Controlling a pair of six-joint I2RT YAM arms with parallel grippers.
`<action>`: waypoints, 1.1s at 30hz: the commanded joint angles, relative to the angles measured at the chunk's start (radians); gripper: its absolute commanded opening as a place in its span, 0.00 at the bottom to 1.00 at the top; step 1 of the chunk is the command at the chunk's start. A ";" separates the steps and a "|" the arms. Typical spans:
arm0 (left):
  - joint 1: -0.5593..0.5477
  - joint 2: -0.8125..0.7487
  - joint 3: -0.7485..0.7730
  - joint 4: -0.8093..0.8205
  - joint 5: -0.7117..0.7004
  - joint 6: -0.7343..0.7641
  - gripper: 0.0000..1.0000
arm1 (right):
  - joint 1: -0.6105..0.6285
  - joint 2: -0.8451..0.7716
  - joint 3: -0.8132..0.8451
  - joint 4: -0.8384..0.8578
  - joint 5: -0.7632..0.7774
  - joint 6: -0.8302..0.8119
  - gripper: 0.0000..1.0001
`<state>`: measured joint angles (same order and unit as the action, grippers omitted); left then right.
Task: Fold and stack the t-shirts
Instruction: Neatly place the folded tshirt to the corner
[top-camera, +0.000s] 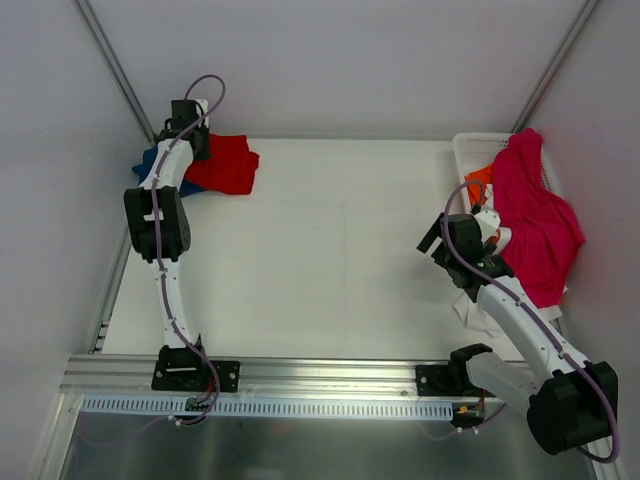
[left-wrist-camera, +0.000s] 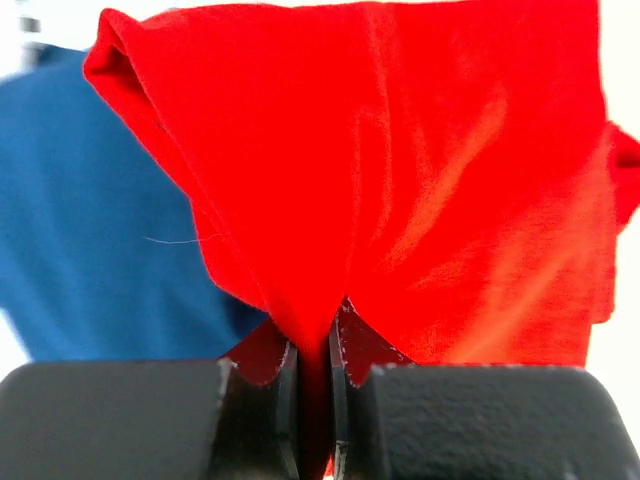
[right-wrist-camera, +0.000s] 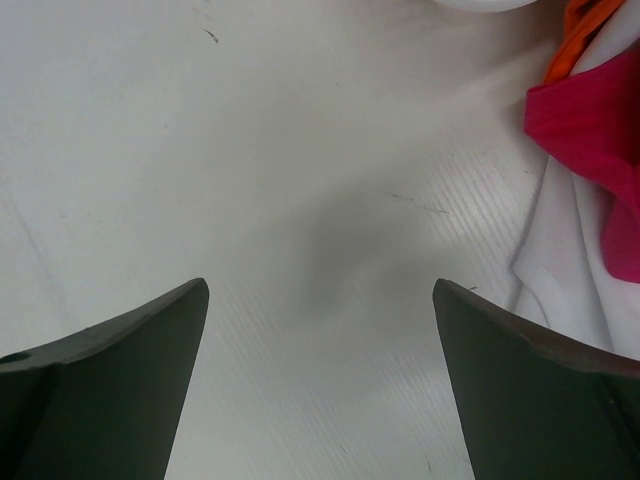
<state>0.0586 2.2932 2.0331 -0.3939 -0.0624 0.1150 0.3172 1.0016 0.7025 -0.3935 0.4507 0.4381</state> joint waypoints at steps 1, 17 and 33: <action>0.023 -0.141 0.013 0.063 0.013 0.025 0.00 | -0.007 -0.029 -0.015 0.027 -0.018 0.011 1.00; 0.124 -0.256 -0.089 0.138 0.001 -0.006 0.00 | -0.009 -0.015 -0.031 0.054 -0.049 0.011 0.99; 0.256 -0.219 -0.254 0.199 -0.067 -0.074 0.56 | -0.012 0.008 -0.040 0.056 -0.047 0.013 0.99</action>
<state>0.2729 2.1067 1.7966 -0.2462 -0.0910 0.0761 0.3153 1.0077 0.6727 -0.3691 0.4026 0.4377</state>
